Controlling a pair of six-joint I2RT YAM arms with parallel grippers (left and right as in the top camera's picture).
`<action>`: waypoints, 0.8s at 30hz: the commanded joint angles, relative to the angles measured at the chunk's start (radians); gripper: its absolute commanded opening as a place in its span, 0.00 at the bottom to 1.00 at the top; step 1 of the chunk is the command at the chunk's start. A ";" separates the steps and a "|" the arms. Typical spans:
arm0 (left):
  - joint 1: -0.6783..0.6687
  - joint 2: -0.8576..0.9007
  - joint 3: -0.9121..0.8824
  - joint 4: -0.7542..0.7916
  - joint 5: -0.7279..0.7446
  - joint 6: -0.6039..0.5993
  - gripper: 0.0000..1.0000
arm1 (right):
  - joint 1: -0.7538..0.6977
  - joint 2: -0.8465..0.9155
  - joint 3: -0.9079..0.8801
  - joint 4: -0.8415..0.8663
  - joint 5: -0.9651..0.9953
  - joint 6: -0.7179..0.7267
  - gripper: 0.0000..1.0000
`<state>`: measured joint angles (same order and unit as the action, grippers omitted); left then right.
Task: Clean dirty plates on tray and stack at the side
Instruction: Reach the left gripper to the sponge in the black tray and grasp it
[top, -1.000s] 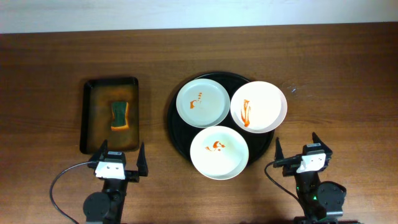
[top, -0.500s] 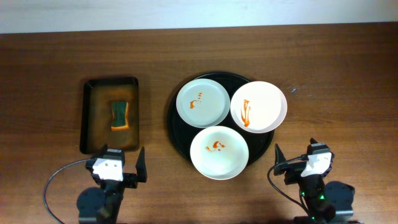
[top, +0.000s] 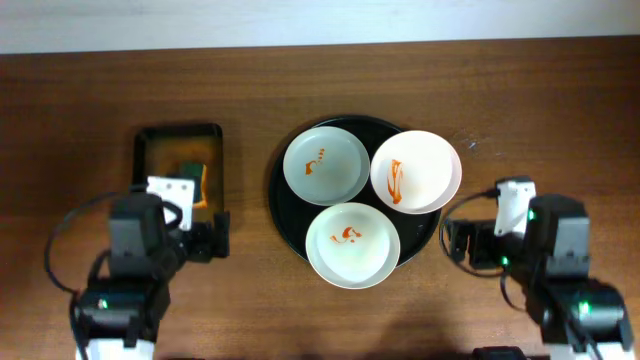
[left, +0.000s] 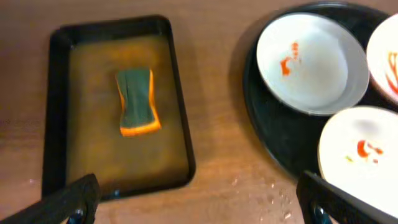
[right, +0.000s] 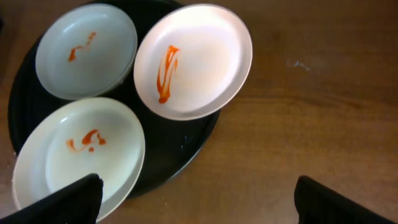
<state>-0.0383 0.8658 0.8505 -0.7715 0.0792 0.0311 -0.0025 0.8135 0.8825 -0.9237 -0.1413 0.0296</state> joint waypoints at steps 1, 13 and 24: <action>-0.005 0.073 0.123 -0.047 0.012 0.011 0.99 | -0.005 0.086 0.098 -0.052 -0.006 0.002 0.99; 0.125 0.367 0.310 -0.012 0.030 0.045 0.99 | -0.005 0.131 0.124 -0.068 -0.010 0.006 0.99; 0.179 0.900 0.411 0.039 0.029 0.092 0.80 | -0.005 0.131 0.124 -0.068 -0.009 0.006 0.99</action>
<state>0.1379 1.6989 1.2476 -0.7567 0.1013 0.1013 -0.0025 0.9474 0.9855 -0.9920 -0.1413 0.0299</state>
